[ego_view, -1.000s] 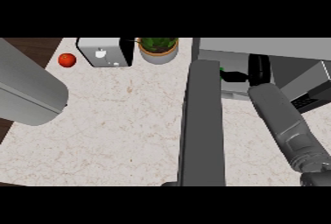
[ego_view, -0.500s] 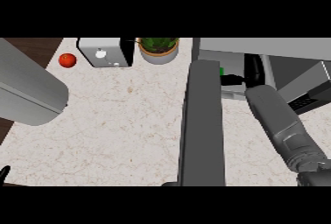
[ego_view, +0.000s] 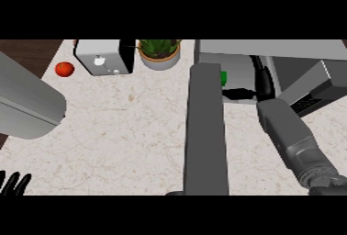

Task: Pick up the milk, place it into the microwave and close the microwave

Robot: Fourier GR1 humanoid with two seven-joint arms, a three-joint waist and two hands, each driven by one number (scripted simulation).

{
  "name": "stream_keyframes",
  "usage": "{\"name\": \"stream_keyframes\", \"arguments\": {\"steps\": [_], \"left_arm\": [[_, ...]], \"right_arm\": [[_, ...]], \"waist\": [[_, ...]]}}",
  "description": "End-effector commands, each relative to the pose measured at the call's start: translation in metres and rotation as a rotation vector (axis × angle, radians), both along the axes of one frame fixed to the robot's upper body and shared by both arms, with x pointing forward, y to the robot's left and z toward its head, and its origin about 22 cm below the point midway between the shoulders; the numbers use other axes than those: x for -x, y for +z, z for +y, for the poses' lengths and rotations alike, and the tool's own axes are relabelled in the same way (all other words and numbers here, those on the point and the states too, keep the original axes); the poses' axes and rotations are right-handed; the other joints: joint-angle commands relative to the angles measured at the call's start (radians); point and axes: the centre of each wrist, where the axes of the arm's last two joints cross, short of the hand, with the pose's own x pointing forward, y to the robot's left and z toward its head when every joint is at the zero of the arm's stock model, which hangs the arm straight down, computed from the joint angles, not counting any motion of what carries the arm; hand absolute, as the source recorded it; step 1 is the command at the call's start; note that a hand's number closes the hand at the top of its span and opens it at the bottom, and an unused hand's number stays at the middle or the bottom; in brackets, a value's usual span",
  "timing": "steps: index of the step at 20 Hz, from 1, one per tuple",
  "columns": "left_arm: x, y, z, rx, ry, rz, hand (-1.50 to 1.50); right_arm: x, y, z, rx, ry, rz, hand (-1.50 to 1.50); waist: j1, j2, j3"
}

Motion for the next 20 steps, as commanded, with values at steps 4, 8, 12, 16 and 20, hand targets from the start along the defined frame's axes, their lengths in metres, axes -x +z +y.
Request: {"name": "stream_keyframes", "arguments": {"steps": [4, 8, 12, 16, 20], "left_arm": [[-0.003, 0.001, -0.031, -0.015, -0.063, -0.015, -1.50], [-0.006, 0.017, -0.048, -0.027, -0.076, -0.005, -1.50], [-0.021, 0.016, -0.067, -0.037, -0.101, -0.015, -1.50], [-0.030, 0.004, -0.066, -0.061, -0.139, 0.016, -1.50], [-0.047, 0.010, -0.095, -0.067, -0.203, 0.014, -1.50]], "right_arm": [[0.013, -0.019, 0.001, -0.112, 0.083, 0.023, -1.50], [0.028, -0.038, 0.003, -0.141, 0.143, 0.040, -1.50], [0.053, -0.068, 0.009, -0.184, 0.157, 0.031, -1.50], [0.065, -0.073, 0.008, -0.228, 0.182, 0.072, -1.50], [0.098, -0.094, -0.007, -0.238, 0.202, 0.088, -1.50]], "waist": [[-0.033, -0.017, -0.002], [-0.064, -0.030, -0.003], [-0.074, -0.032, -0.004], [-0.098, -0.041, -0.005], [-0.104, -0.040, -0.006]]}}
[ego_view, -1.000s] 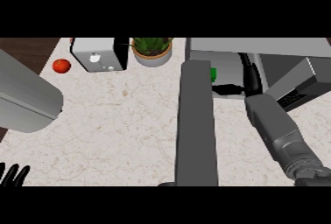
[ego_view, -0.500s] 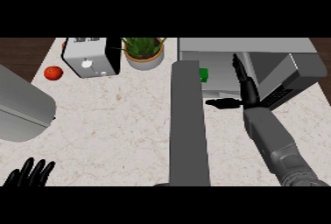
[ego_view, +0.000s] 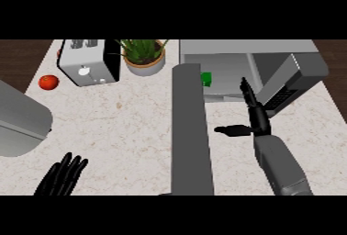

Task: Pick up the milk, place it into the microwave and close the microwave

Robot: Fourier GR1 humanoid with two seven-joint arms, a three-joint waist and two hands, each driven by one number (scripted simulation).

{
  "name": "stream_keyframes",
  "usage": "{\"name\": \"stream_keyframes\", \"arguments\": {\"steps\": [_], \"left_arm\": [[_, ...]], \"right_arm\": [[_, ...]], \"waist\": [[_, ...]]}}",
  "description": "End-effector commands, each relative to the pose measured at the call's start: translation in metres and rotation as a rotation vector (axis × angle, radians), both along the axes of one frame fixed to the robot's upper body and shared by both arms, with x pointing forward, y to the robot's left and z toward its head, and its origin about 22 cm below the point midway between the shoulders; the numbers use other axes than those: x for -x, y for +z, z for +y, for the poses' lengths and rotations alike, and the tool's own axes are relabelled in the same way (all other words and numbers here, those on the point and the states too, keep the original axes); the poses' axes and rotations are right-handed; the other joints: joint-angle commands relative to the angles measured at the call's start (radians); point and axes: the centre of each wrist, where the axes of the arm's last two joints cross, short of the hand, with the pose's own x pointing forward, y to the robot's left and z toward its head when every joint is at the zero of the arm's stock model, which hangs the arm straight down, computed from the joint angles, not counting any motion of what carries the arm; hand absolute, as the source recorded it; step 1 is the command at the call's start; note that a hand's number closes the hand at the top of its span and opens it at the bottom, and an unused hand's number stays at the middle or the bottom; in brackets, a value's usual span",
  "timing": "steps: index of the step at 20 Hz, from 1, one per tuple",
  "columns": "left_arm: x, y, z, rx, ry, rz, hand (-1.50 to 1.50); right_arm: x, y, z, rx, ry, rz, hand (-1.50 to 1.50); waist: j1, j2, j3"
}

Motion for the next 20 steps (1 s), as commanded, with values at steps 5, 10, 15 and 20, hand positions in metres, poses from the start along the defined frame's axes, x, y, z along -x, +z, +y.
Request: {"name": "stream_keyframes", "arguments": {"steps": [5, 10, 15, 20], "left_arm": [[-0.030, -0.002, -0.020, -0.110, -0.125, 0.069, 1.50], [-0.055, -0.001, -0.042, -0.125, -0.171, 0.081, 1.50], [-0.077, -0.003, -0.071, -0.248, -0.213, 0.044, 1.50], [-0.118, -0.014, -0.105, -0.333, -0.353, 0.104, 1.50]], "right_arm": [[0.065, -0.028, -0.026, -0.096, 0.021, -0.008, -1.50], [0.105, -0.013, -0.045, -0.081, 0.028, -0.031, -1.50], [0.152, 0.008, -0.055, -0.067, -0.040, -0.065, -1.50], [0.184, 0.017, -0.080, -0.027, -0.088, -0.044, -1.50]], "waist": [[-0.026, -0.005, -0.001], [-0.026, -0.001, -0.002], [-0.014, 0.004, -0.001], [-0.014, 0.011, 0.000]]}}
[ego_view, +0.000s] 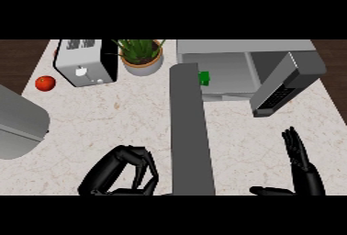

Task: Pick up the milk, place it into the microwave and close the microwave

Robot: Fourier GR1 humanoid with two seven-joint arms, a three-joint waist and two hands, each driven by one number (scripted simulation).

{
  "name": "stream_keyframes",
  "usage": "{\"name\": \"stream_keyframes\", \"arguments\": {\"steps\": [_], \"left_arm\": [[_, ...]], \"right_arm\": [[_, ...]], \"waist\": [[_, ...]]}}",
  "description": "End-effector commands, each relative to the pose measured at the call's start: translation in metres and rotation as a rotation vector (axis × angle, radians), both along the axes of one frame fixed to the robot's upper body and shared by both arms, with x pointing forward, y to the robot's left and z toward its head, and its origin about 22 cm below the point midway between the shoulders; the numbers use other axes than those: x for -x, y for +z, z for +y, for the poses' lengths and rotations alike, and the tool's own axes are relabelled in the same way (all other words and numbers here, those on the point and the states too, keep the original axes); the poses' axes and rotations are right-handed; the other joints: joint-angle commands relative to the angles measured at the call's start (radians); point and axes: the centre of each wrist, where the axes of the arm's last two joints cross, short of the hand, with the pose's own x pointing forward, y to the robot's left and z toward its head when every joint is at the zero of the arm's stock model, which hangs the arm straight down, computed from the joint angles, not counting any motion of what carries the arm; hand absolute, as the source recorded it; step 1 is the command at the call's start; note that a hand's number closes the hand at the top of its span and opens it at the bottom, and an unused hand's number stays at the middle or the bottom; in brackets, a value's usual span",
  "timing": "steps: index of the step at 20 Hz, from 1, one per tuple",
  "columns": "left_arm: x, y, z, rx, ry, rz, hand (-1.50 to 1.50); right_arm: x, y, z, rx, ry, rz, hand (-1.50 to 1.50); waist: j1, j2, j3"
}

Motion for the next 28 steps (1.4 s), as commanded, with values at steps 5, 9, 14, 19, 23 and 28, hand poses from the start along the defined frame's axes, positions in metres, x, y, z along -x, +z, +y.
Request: {"name": "stream_keyframes", "arguments": {"steps": [5, 9, 14, 19, 23, 28], "left_arm": [[-0.034, -0.033, -0.064, -0.243, -0.244, 0.061, 1.50], [-0.037, -0.071, -0.085, -0.221, -0.280, 0.087, 1.50], [-0.025, -0.102, -0.109, -0.219, -0.363, 0.095, 1.50], [-0.022, -0.093, -0.133, -0.230, -0.262, 0.079, 1.50], [-0.021, -0.081, -0.148, -0.240, -0.182, 0.066, 1.50], [-0.027, -0.075, -0.152, -0.194, -0.072, 0.018, 1.50]], "right_arm": [[0.049, 0.015, -0.038, 0.055, -0.053, 0.002, -1.50], [0.065, 0.038, -0.041, 0.047, -0.030, -0.070, -1.50], [0.056, 0.051, -0.054, 0.015, 0.014, -0.117, -1.50], [0.058, 0.078, -0.062, -0.022, 0.099, -0.159, -1.50], [0.044, 0.087, -0.062, 0.047, 0.086, -0.219, -1.50], [0.040, 0.106, -0.063, 0.010, 0.184, -0.244, -1.50]], "waist": [[0.000, 0.007, 0.001], [-0.012, 0.008, 0.000], [-0.023, 0.013, -0.001], [-0.067, 0.016, -0.002], [-0.085, 0.021, -0.003], [-0.128, 0.027, -0.005]]}}
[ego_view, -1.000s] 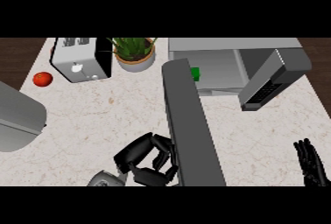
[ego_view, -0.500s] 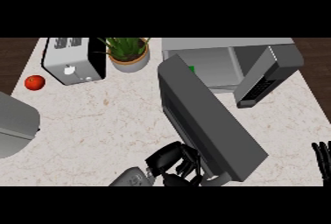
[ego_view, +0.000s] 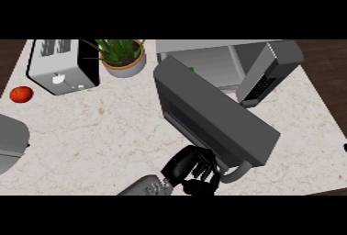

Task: Pick up the milk, place it into the microwave and close the microwave

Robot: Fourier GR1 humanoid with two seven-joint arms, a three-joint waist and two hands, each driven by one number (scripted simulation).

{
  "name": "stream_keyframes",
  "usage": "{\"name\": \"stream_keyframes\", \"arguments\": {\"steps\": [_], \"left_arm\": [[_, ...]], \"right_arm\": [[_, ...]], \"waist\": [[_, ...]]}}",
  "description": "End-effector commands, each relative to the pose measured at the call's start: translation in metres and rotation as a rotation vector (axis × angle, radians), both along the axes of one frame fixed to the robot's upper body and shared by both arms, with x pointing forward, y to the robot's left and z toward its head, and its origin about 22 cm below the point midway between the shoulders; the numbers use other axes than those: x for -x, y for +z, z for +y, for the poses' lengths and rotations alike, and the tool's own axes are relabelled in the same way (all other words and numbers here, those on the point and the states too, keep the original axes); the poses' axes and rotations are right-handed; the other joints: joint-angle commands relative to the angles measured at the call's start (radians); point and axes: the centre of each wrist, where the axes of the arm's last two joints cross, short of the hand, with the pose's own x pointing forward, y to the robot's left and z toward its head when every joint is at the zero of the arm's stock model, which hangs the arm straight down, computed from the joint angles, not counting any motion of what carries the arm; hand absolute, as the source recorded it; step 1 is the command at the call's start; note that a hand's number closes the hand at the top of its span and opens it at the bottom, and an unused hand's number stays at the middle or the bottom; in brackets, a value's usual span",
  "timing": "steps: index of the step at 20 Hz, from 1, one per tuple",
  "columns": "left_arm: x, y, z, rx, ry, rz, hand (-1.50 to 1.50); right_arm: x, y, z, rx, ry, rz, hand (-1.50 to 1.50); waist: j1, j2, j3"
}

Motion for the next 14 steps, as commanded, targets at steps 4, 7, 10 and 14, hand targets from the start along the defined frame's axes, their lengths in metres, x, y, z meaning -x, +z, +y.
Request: {"name": "stream_keyframes", "arguments": {"steps": [4, 7, 10, 14], "left_arm": [[-0.009, 0.026, -0.017, 0.146, 0.119, -0.044, 1.50], [-0.018, 0.036, -0.017, 0.247, 0.185, -0.083, 1.50], [-0.030, 0.046, -0.019, 0.297, 0.223, -0.091, 1.50], [-0.040, 0.053, -0.020, 0.329, 0.262, -0.053, 1.50]], "right_arm": [[-0.007, 0.024, 0.000, 0.011, 0.097, -0.018, -1.50], [-0.012, 0.028, 0.002, 0.004, 0.127, -0.026, -1.50], [-0.016, 0.035, 0.004, -0.006, 0.139, -0.041, -1.50], [-0.017, 0.044, 0.007, -0.005, 0.187, -0.029, -1.50]], "waist": [[-0.048, 0.011, -0.004], [-0.065, 0.023, -0.007], [-0.083, 0.028, -0.006], [-0.120, 0.037, -0.006]]}}
